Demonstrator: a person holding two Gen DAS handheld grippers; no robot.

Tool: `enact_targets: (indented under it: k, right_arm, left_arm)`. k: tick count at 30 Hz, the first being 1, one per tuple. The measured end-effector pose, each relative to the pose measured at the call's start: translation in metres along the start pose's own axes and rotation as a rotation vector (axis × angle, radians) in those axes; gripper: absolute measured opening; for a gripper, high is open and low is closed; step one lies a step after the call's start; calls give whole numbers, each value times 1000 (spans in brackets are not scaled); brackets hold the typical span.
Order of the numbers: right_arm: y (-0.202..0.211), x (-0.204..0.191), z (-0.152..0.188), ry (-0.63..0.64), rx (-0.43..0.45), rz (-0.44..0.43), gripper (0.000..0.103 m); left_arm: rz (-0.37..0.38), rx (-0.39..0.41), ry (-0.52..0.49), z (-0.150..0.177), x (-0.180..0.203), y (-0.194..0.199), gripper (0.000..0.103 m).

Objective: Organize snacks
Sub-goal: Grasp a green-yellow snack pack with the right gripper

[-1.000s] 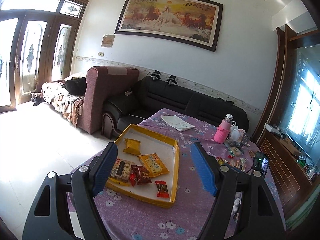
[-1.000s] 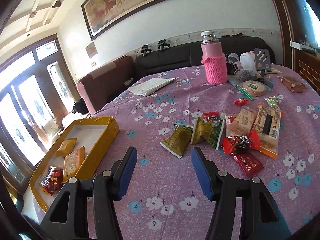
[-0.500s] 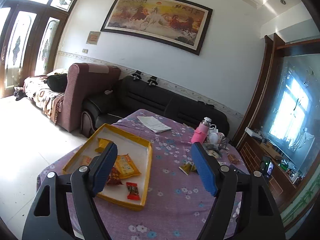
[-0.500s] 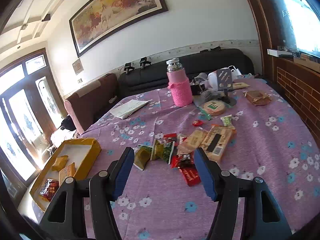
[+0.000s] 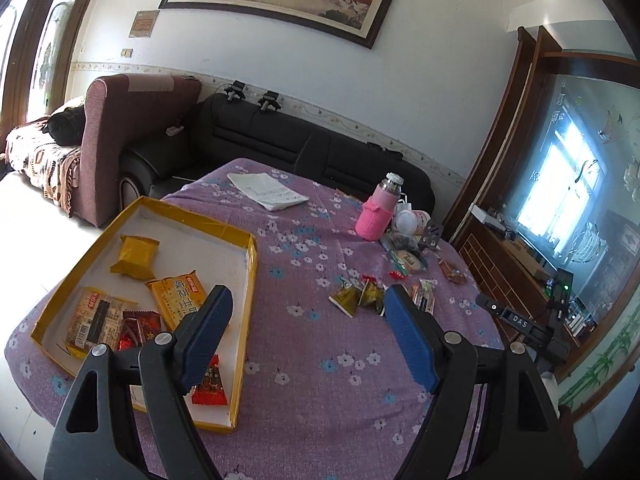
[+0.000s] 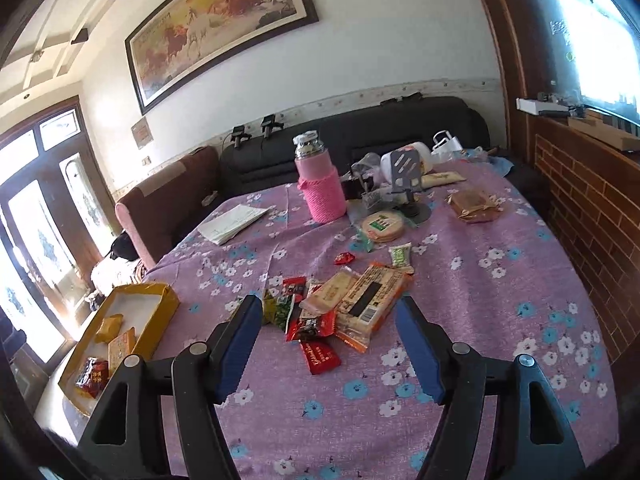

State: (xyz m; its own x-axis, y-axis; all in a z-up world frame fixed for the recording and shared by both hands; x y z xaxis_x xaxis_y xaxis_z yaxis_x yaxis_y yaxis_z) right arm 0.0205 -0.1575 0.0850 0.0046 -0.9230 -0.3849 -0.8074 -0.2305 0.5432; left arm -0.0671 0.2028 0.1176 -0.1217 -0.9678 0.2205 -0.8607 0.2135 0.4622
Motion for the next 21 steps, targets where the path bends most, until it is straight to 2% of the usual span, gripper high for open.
enact_targets:
  k: [5, 8, 14, 15, 16, 17, 18, 21]
  right_arm:
    - [-79, -31, 25, -27, -177, -73, 71]
    - [-122, -49, 30, -62, -247, -94, 71]
    - [-180, -63, 24, 3, -274, 2, 70]
    - [-188, -64, 26, 11, -293, 7, 69]
    - [-196, -64, 31, 28, -319, 22, 62]
    - [-200, -63, 34, 50, -334, 48, 49]
    - [-203, -64, 39, 62, -356, 51, 43]
    - [-193, -69, 58, 41, -424, -11, 42]
  left_arm:
    - [19, -59, 32, 5, -5, -27, 79]
    - [17, -85, 15, 8, -3, -37, 79]
    - [14, -115, 8, 13, -4, -48, 79]
    - [15, -121, 12, 15, -5, -50, 79]
    - [17, -127, 15, 16, -5, -52, 79]
    - [19, -133, 16, 17, -5, -54, 79]
    - [22, -138, 16, 18, -4, -55, 79]
    - [20, -143, 16, 19, -5, -59, 79]
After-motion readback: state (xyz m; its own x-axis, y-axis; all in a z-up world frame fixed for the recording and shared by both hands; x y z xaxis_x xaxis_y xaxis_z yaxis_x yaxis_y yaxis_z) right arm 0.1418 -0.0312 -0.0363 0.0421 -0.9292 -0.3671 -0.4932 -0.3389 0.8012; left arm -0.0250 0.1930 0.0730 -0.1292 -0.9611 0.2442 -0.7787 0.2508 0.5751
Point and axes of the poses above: each gripper's, at about its wrist camera, not at the fingertips, and y roughly against the way its jaws point, x to its right, z to its underside, the point moved 10 cm from there along -y, roughly the way its jaws point, and after that the axes turned 9 degrees about -y, right-handed, at the moved point
